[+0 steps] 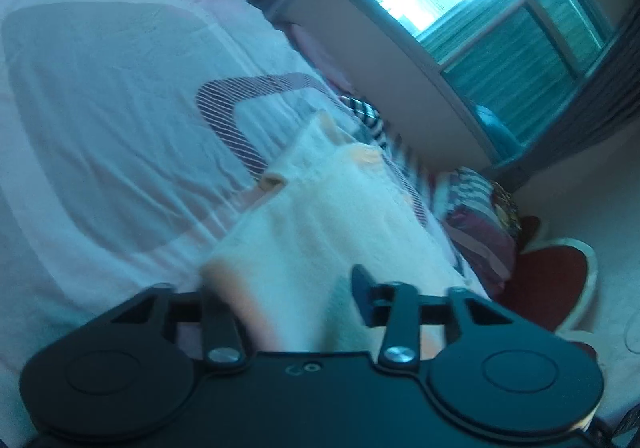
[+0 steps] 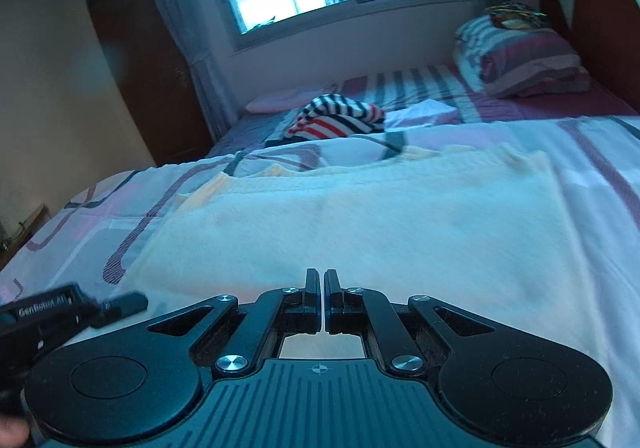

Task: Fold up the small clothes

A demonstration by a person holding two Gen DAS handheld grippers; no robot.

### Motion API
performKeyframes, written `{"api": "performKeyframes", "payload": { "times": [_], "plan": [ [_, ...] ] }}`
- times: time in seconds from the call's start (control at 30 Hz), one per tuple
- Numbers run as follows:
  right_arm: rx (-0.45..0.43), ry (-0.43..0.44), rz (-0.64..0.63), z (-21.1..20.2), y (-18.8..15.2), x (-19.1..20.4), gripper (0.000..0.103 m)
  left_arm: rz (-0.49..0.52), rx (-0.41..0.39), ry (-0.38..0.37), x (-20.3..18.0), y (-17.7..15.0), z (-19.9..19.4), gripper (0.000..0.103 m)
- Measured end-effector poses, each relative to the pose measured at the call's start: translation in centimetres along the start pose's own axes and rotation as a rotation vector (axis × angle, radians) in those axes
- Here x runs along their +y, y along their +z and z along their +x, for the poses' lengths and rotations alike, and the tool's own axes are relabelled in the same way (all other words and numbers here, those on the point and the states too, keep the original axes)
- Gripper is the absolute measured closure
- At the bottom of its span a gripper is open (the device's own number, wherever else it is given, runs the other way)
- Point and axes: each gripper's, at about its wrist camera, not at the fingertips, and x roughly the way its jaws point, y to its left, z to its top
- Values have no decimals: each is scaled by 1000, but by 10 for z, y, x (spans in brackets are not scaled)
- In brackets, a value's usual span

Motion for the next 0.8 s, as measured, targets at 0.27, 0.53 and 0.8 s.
{"api": "performKeyframes", "payload": {
  "times": [0.27,0.53,0.8],
  "plan": [
    [38,3,-15,35,-3,1,101,18,-11,-7,5,4,3,76],
    [34,13,-16,36,-4,-4,101,327,-61,67,-45,5,-13,97],
    [-83,-45,145,-20,8,-48,101,644,-25,-88,-141,-22,-28,97]
  ]
}}
